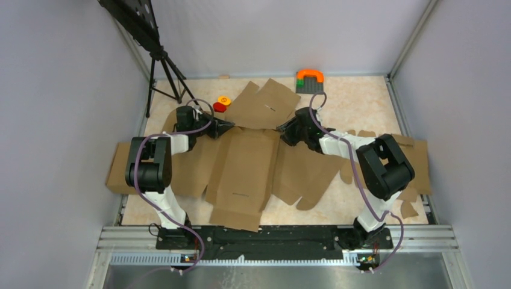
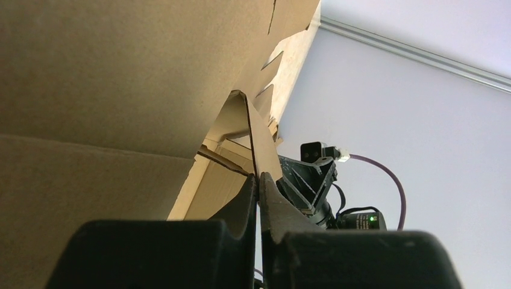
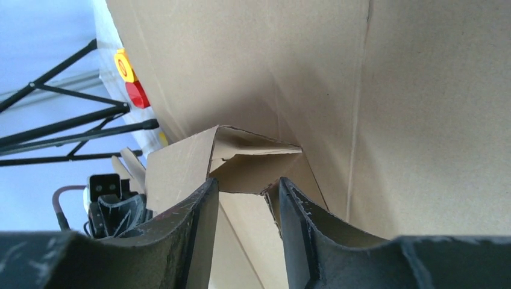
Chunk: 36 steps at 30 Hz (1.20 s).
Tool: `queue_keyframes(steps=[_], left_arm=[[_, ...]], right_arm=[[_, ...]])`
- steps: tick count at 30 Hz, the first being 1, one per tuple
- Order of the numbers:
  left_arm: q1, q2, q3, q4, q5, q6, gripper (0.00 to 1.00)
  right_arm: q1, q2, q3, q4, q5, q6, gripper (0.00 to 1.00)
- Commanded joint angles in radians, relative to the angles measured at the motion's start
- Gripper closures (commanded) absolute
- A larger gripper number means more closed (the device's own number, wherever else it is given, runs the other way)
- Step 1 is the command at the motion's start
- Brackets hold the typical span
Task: Fold the paper box
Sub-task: Fold the paper box at the center of the board.
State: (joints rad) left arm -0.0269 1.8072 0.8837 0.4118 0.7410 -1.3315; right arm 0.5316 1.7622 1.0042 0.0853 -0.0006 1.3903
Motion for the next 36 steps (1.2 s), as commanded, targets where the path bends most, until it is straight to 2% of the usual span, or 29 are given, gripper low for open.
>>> queue_keyframes(steps=[1,6,9,10,12,13,17,22,24,26,29,32,36], left_arm=[[-0.002,-0.012,0.005,0.053,0.024,0.005,1.0],[-0.002,-0.011,-0.002,0.055,0.019,0.005,1.0],[-0.002,-0.009,-0.004,0.063,0.021,0.004,1.0],[-0.002,-0.009,-0.005,0.063,0.021,0.004,1.0],[-0.003,-0.008,-0.005,0.064,0.021,0.003,1.0],[-0.002,-0.008,-0.005,0.065,0.022,0.003,1.0],[-0.003,-0.008,-0.008,0.068,0.022,0.002,1.0],[-0.002,-0.01,-0.01,0.071,0.023,0.0,1.0],[-0.002,-0.009,-0.011,0.073,0.021,0.0,1.0],[-0.002,-0.009,-0.012,0.075,0.02,-0.002,1.0],[-0.002,-0.008,-0.011,0.078,0.023,-0.003,1.0],[-0.002,-0.008,-0.007,0.079,0.023,-0.005,1.0],[-0.002,-0.006,-0.005,0.08,0.025,-0.007,1.0]], right_arm=[[0.024,-0.025,0.017,0.016,0.057,0.079,0.58],[0.024,-0.028,0.017,-0.006,0.054,0.127,0.36],[0.025,-0.029,0.001,0.014,0.043,0.158,0.33],[0.024,-0.027,-0.008,0.031,0.041,0.165,0.4],[0.025,-0.029,-0.014,0.046,0.044,0.17,0.73],[0.026,-0.027,-0.009,0.043,0.046,0.164,0.78],[0.032,-0.026,0.007,0.019,0.046,0.164,0.78],[0.036,-0.046,-0.021,0.025,0.069,0.205,0.62],[0.037,-0.054,-0.041,0.046,0.076,0.235,0.6],[0.04,-0.055,-0.051,0.062,0.085,0.259,0.63],[0.05,-0.052,-0.04,0.074,0.098,0.255,0.76],[0.054,-0.031,-0.008,0.065,0.077,0.221,0.83],[0.061,-0.029,-0.015,0.078,0.079,0.187,0.85]])
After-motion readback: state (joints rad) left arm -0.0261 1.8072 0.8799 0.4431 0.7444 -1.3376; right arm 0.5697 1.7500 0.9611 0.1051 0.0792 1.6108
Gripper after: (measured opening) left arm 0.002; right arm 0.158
